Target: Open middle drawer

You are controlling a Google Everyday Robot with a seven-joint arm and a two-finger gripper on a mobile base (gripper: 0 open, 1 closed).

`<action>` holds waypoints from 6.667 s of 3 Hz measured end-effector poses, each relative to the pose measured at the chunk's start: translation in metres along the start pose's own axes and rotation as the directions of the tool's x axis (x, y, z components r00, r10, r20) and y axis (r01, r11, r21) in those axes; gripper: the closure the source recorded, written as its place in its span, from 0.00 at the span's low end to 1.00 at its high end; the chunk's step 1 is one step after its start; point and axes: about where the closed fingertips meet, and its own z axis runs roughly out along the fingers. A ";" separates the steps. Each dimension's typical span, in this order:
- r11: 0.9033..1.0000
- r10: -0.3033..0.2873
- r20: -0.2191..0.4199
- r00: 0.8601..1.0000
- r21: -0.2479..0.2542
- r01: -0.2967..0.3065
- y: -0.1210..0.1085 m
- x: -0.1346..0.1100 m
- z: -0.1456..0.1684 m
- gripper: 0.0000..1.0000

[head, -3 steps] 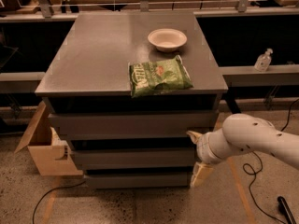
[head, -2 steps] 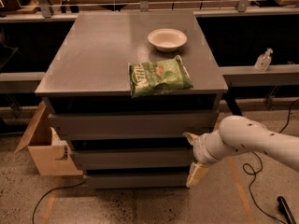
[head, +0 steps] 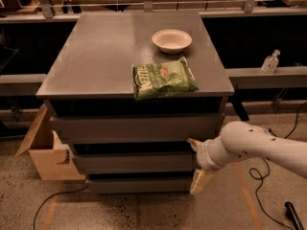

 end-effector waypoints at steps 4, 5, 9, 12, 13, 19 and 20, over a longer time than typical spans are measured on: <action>1.000 0.013 -0.001 1.000 0.009 -0.013 0.001 0.043 0.094 0.00; 0.999 -0.003 0.017 1.000 0.037 0.002 -0.010 0.043 0.110 0.00; 0.998 -0.028 0.084 0.996 0.056 0.023 -0.067 0.037 0.168 0.19; 0.999 -0.045 0.093 0.995 0.035 0.041 -0.065 0.032 0.167 0.89; 1.000 -0.029 0.106 0.994 0.015 0.027 -0.038 0.028 0.152 1.00; 0.999 -0.034 0.109 0.993 0.011 0.033 0.017 0.031 0.144 1.00; 0.999 -0.034 0.109 0.993 0.011 0.033 0.016 0.031 0.144 1.00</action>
Offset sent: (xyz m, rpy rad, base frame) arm 0.0055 -0.0061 -0.0895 0.0004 0.0891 -0.0021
